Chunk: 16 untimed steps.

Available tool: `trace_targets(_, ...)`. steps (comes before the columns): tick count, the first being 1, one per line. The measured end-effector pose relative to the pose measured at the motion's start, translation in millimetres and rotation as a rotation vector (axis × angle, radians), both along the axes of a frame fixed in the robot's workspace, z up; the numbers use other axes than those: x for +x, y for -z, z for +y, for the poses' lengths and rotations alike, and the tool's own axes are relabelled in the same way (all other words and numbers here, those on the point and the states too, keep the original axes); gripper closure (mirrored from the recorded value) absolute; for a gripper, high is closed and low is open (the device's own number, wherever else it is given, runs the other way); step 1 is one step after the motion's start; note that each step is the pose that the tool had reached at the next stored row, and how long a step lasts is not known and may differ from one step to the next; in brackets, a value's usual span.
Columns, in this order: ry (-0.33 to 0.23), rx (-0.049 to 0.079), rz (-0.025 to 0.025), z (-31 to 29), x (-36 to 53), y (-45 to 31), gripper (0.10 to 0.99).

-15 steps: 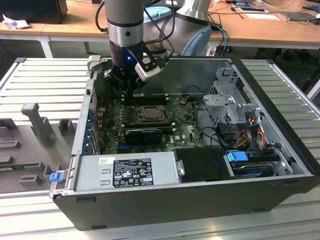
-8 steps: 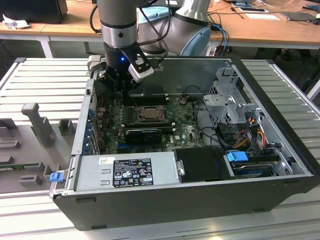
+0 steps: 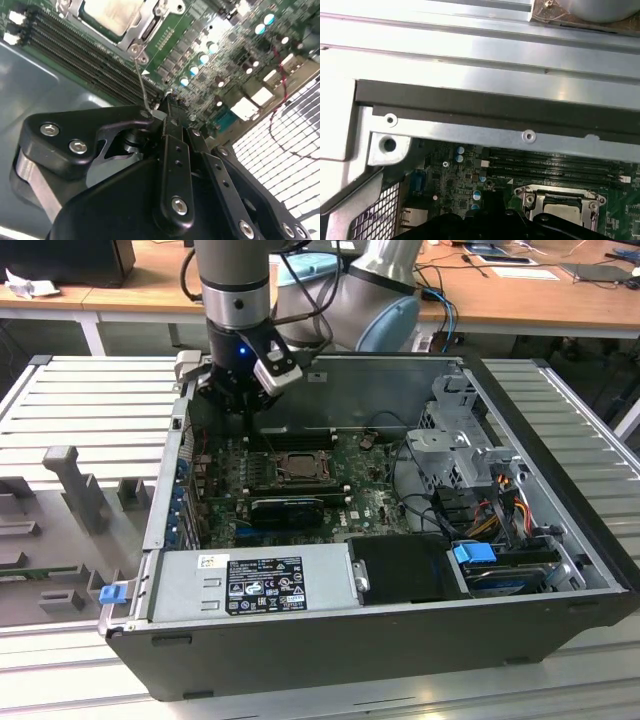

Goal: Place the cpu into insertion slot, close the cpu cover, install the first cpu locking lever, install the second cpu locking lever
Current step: 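Install the first cpu locking lever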

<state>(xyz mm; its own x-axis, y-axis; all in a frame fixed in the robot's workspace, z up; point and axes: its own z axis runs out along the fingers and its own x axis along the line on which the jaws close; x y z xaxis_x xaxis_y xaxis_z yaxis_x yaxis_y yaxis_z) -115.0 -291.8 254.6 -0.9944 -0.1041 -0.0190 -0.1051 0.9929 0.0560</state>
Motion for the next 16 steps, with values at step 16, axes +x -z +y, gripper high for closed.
trace_targets(16, 0.002, 0.000, 0.0046, 1.9, 65.8, 1.4, 0.980)
